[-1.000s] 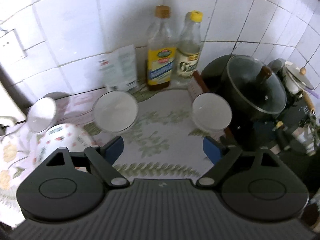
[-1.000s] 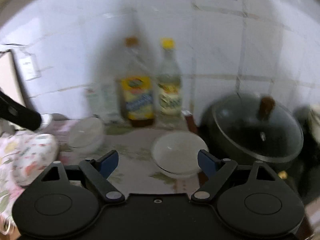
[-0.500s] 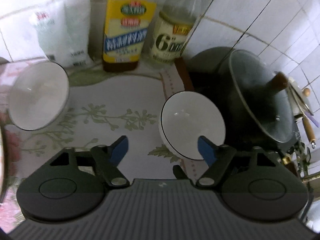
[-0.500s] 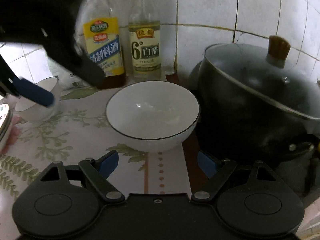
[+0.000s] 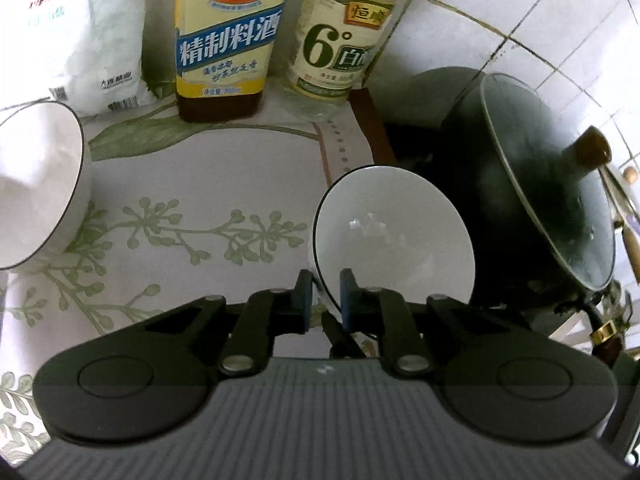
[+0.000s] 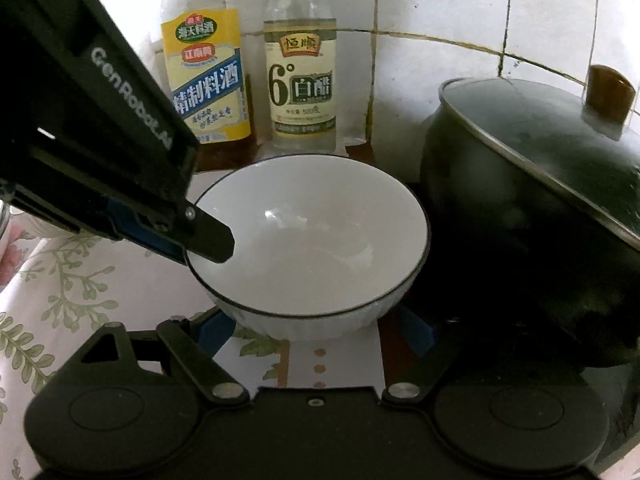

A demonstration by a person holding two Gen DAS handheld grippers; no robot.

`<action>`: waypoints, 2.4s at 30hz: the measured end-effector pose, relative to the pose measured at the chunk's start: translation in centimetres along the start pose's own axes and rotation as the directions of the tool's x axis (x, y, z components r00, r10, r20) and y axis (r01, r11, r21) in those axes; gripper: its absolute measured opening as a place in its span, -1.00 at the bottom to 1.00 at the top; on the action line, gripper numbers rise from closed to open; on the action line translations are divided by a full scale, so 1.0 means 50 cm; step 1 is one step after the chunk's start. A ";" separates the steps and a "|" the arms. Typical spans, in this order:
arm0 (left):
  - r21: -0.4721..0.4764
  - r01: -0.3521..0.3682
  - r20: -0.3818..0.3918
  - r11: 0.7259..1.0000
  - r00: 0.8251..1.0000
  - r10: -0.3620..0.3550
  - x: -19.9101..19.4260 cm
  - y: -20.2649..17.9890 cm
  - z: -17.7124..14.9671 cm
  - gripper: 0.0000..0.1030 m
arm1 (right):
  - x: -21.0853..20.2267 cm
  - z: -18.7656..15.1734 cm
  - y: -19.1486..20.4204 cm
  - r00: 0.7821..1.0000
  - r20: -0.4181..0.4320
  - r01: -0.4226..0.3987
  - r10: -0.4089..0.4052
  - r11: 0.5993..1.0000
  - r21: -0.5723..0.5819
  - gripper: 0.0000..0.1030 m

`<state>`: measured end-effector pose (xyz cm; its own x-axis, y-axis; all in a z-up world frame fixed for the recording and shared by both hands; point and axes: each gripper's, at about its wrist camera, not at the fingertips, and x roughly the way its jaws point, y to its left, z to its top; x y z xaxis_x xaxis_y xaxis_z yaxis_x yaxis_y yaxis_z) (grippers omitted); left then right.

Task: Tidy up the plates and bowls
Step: 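Close both grippers on the rim of the large white bowl, then carry the white bowl with both grippers toward the other white bowl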

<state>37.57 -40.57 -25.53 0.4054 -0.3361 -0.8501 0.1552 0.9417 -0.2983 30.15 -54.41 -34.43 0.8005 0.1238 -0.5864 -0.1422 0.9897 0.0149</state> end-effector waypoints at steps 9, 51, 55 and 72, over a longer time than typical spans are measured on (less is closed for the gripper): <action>0.019 -0.036 -0.012 0.999 0.999 0.036 -0.039 -0.001 -0.016 -0.75 | -0.038 0.005 0.025 0.999 -0.023 -0.045 0.045 0.999 0.024 0.75; -0.175 -0.086 -0.002 0.981 0.996 0.087 -0.243 0.287 -0.205 -0.74 | -0.104 -0.026 0.379 0.977 -0.088 -0.211 0.193 0.935 -0.284 0.75; -0.142 -0.088 -0.013 0.986 0.996 0.087 -0.227 0.276 -0.199 -0.74 | -0.096 -0.029 0.370 0.979 -0.092 -0.200 0.182 0.942 -0.268 0.75; -0.069 -0.129 -0.083 0.989 0.989 0.123 -0.256 0.262 -0.183 -0.68 | -0.148 -0.016 0.287 0.947 -0.241 -0.244 0.213 0.964 -0.106 0.73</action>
<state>26.15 -23.82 -22.52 0.3456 -0.2155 -0.9133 0.0393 0.9757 -0.2154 21.72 -41.19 -30.49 0.5875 0.3106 -0.7473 -0.3941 0.9163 0.0710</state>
